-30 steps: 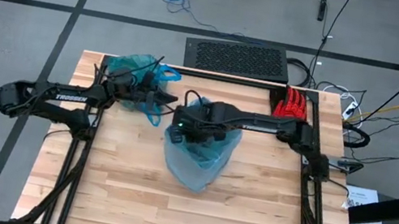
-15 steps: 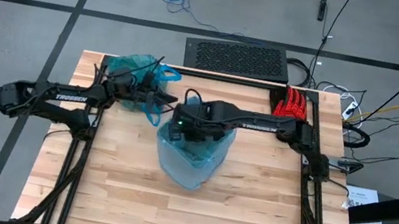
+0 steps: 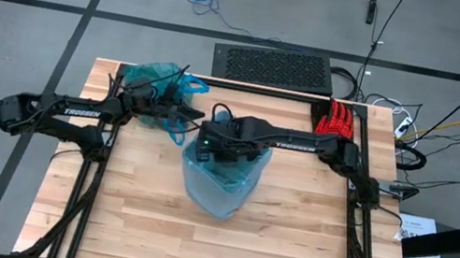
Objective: Place trash/remove bag and relplace
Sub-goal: Insert the new blue trash bag into the trash bin
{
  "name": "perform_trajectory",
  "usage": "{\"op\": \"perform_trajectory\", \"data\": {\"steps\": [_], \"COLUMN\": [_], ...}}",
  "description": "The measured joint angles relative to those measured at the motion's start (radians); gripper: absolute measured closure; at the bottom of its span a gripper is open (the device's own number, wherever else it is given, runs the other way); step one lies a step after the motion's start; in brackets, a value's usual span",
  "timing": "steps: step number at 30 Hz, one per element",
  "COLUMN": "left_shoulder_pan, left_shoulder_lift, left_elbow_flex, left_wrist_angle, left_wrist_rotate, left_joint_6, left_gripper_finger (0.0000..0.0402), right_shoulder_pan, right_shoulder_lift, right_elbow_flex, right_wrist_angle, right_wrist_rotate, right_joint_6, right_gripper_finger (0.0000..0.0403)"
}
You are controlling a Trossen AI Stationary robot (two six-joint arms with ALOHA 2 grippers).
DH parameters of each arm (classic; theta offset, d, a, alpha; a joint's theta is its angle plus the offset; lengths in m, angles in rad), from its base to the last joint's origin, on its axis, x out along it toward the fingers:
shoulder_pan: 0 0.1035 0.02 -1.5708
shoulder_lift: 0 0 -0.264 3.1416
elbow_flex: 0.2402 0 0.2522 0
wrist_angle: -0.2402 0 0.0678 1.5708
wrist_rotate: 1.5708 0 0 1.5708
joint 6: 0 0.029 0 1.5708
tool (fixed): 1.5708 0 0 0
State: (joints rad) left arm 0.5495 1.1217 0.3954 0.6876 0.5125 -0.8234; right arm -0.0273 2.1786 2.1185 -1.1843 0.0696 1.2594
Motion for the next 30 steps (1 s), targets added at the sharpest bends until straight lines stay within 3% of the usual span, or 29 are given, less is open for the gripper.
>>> {"op": "perform_trajectory", "data": {"steps": [8, 17, 30], "left_shoulder_pan": [0.000, 0.000, 0.007], "left_shoulder_lift": [0.000, 0.000, 0.000], "left_elbow_flex": [0.000, 0.000, 0.000], "left_wrist_angle": [-0.001, 0.000, 0.000], "left_wrist_rotate": [0.000, 0.000, 0.000], "left_joint_6": [0.001, 0.001, 0.020], "left_gripper_finger": [0.0402, 0.0402, 0.0402], "right_shoulder_pan": [0.002, 0.009, 0.031], "right_shoulder_lift": [-0.021, -0.022, -0.020], "right_elbow_flex": [0.021, 0.076, 0.218], "right_wrist_angle": [0.051, 0.090, 0.196], "right_wrist_rotate": [-0.071, -0.066, 0.031], "right_joint_6": [0.047, 0.038, -0.208], "right_gripper_finger": [0.0403, 0.0403, 0.0403]}}
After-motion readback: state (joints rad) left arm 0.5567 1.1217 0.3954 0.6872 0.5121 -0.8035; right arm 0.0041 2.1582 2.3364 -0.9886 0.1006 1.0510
